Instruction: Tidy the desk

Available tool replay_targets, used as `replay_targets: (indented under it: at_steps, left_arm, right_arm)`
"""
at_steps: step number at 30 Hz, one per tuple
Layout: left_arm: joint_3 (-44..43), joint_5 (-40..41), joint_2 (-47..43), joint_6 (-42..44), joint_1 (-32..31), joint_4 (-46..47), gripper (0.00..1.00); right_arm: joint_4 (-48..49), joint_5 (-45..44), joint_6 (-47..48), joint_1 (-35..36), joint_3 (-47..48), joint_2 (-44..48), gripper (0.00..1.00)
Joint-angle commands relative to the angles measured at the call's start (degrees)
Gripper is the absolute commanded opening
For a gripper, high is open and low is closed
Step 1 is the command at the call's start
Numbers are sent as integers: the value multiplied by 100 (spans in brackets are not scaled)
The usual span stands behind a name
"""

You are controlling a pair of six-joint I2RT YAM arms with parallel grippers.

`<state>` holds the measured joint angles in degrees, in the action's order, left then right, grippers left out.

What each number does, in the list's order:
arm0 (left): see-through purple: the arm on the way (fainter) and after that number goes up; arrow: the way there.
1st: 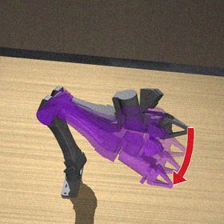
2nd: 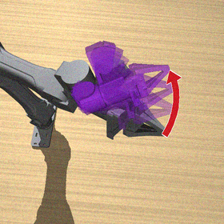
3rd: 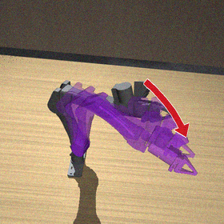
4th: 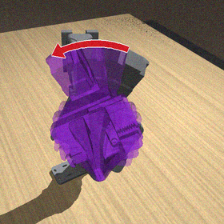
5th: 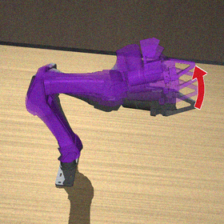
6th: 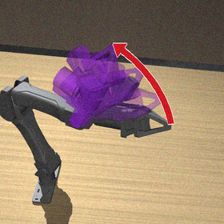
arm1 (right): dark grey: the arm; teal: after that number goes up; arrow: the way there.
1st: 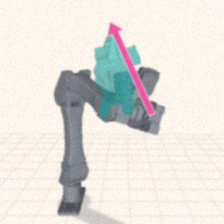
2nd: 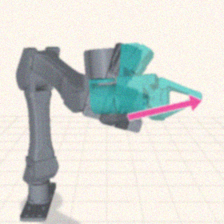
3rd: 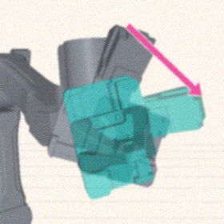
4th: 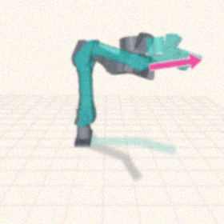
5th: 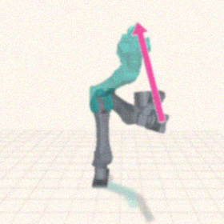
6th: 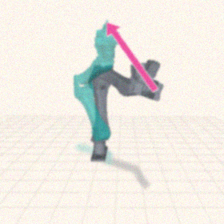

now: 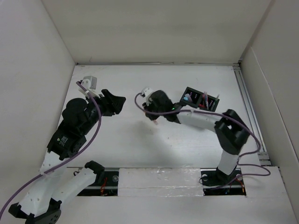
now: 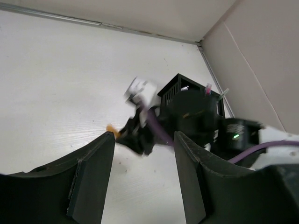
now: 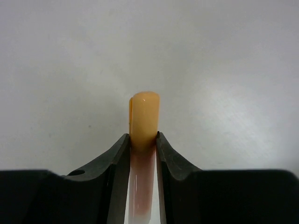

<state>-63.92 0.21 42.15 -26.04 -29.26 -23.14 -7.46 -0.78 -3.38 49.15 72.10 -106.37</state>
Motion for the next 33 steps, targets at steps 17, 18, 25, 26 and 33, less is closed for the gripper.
replay_targets:
  at_steps: [17, 18, 25, 26, 33]
  left_arm:
    - [249, -1517, 1136, -60, -80, 1128, 48]
    - [135, -958, 1285, 141, -359, 857, 49]
    - [-508, 1149, 2070, 92, -1988, 519, 53]
    - [-507, 1148, 2069, 91, -1988, 521, 53]
    - [-103, 1051, 1735, -313, -1988, 793, 56]
  right_arm:
    - [3215, 2995, 1340, -3763, -1408, 2366, 0]
    - [3286, 3074, 1279, -3833, -1557, 2357, 0]
    - [4191, 3469, 874, -4176, -2445, 2349, 0]
    - [4279, 3470, 874, -4176, -2446, 2305, 0]
    - [4500, 3453, 759, -4229, -2630, 2278, 21]
